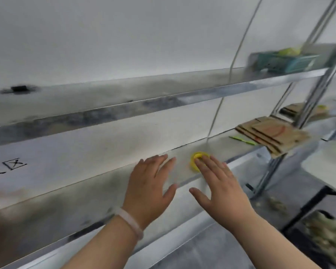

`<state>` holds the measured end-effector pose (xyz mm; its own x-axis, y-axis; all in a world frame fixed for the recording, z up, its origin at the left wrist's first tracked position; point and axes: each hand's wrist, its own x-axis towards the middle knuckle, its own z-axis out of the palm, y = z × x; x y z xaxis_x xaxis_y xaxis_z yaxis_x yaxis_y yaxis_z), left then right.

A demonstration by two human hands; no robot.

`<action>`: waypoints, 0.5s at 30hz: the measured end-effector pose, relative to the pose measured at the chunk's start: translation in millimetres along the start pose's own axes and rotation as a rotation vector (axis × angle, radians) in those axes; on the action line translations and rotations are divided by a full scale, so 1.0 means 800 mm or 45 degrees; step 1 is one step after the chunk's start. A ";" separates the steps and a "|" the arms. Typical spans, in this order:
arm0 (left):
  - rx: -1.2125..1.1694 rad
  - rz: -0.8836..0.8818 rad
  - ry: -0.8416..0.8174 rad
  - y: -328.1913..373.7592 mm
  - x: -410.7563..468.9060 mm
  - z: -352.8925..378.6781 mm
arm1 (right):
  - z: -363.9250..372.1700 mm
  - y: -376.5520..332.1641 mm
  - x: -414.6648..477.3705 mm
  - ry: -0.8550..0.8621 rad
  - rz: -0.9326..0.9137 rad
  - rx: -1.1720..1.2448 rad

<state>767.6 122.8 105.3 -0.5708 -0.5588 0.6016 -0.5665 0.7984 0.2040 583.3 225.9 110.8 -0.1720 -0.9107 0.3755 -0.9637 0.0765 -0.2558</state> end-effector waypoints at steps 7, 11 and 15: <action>-0.193 0.249 -0.003 0.154 0.136 0.128 | -0.087 0.191 -0.036 0.017 0.312 -0.159; -0.273 0.337 -0.032 0.205 0.192 0.203 | -0.100 0.278 -0.036 0.026 0.479 -0.167; -0.347 0.356 -0.095 0.232 0.249 0.284 | -0.089 0.366 -0.012 -0.009 0.575 -0.195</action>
<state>413.9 108.4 87.9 -0.7279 -0.3179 0.6076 -0.2100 0.9468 0.2438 288.1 286.3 95.7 -0.5797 -0.7753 0.2507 -0.8119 0.5237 -0.2579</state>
